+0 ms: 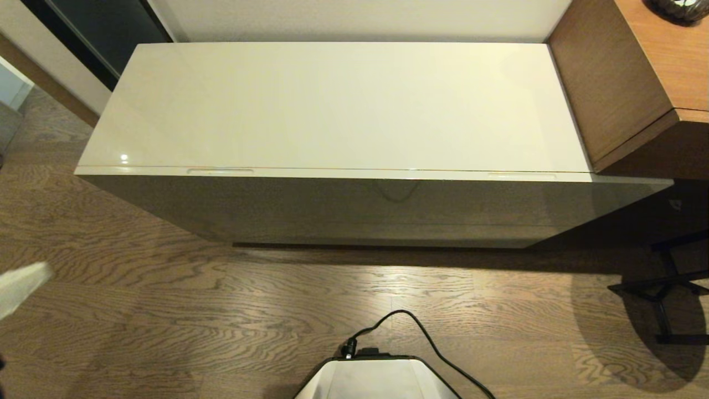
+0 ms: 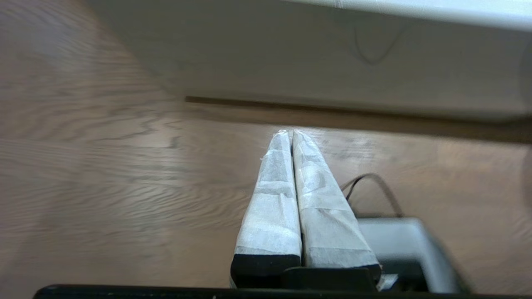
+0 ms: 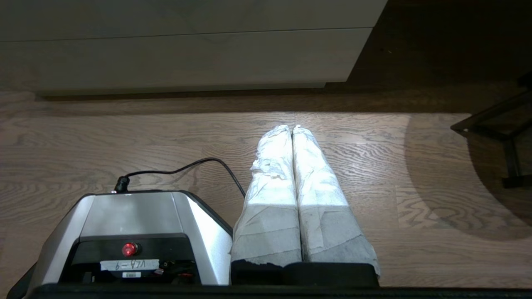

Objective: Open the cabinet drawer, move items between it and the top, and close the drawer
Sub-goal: Open the drawer

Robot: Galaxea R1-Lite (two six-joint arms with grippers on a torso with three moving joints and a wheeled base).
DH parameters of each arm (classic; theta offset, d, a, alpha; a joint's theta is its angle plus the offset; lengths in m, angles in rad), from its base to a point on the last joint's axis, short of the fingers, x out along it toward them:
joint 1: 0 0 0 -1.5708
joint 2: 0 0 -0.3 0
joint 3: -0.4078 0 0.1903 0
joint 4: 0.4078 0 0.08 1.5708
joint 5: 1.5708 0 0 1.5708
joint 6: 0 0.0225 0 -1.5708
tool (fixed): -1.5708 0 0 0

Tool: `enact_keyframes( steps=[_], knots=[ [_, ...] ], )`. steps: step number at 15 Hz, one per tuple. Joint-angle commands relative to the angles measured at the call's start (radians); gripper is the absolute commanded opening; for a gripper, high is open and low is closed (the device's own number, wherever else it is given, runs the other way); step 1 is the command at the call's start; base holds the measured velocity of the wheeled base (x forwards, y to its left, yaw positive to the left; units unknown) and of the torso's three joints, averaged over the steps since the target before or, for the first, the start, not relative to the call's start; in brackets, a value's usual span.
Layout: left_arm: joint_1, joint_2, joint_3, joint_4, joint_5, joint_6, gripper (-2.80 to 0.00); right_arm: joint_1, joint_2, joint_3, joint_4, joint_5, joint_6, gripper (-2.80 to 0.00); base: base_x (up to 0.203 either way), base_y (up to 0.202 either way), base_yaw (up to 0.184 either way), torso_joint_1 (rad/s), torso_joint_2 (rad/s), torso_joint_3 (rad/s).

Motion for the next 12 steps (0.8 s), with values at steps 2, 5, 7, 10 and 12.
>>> enact_keyframes(
  steps=[2,5,7,10,12],
  knots=[
    [-0.045,0.57,-0.139,-0.313,0.058,-0.042,-2.8,0.001,-0.014,0.003,0.0,0.0,0.0,-2.8,0.0,0.0,0.0,0.0,0.0,0.0],
    [-0.128,0.893,-0.32,-0.546,0.169,-0.075,-2.8,0.001,-0.014,0.003,0.0,0.0,0.0,-2.8,0.0,0.0,0.0,0.0,0.0,0.0],
    [-0.181,1.026,-0.462,-0.633,0.227,-0.107,-2.8,0.0,-0.014,0.003,0.0,0.0,0.0,-2.8,0.0,0.0,0.0,0.0,0.0,0.0],
    [-0.221,1.077,-0.53,-0.668,0.294,-0.134,-2.8,0.001,-0.014,0.003,0.0,0.0,0.0,-2.8,0.0,0.0,0.0,0.0,0.0,0.0],
    [-0.221,1.068,-0.52,-0.668,0.295,-0.134,-2.8,0.0,-0.014,0.003,0.0,0.0,0.002,-2.8,0.0,0.0,0.0,0.0,0.0,0.0]
  ],
)
